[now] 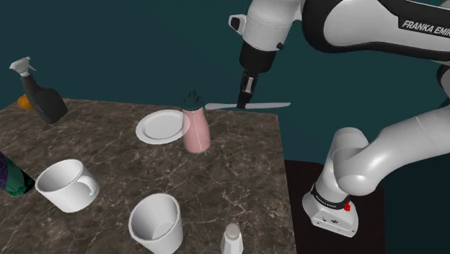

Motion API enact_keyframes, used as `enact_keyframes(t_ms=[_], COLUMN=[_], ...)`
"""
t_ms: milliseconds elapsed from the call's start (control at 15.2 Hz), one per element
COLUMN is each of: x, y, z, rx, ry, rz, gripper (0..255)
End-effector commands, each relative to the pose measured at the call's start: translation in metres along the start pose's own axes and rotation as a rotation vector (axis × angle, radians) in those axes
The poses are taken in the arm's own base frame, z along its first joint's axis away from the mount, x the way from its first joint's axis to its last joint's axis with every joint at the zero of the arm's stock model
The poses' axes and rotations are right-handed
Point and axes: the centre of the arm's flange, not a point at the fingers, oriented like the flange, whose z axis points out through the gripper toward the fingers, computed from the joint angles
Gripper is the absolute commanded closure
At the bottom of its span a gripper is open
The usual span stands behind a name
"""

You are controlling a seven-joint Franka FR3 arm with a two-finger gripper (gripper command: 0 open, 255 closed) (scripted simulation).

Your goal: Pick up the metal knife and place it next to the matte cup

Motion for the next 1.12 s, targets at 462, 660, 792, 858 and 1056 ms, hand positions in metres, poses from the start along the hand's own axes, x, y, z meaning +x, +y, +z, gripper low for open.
enact_keyframes(t_ms=[462,660,792,858,1056], x=[-0.007,-0.009,-0.011,-0.011,-0.014], y=[-0.118,-0.157,-0.184,-0.190,-0.191], z=[-0.011,-0.015,-0.017,-0.018,-0.002], rx=[0.000,0.000,0.000,0.000,0.000], ry=[0.000,0.000,0.000,0.000,0.000], rz=[0.001,0.001,0.001,0.001,0.001], gripper=[255,255,255,255,255])
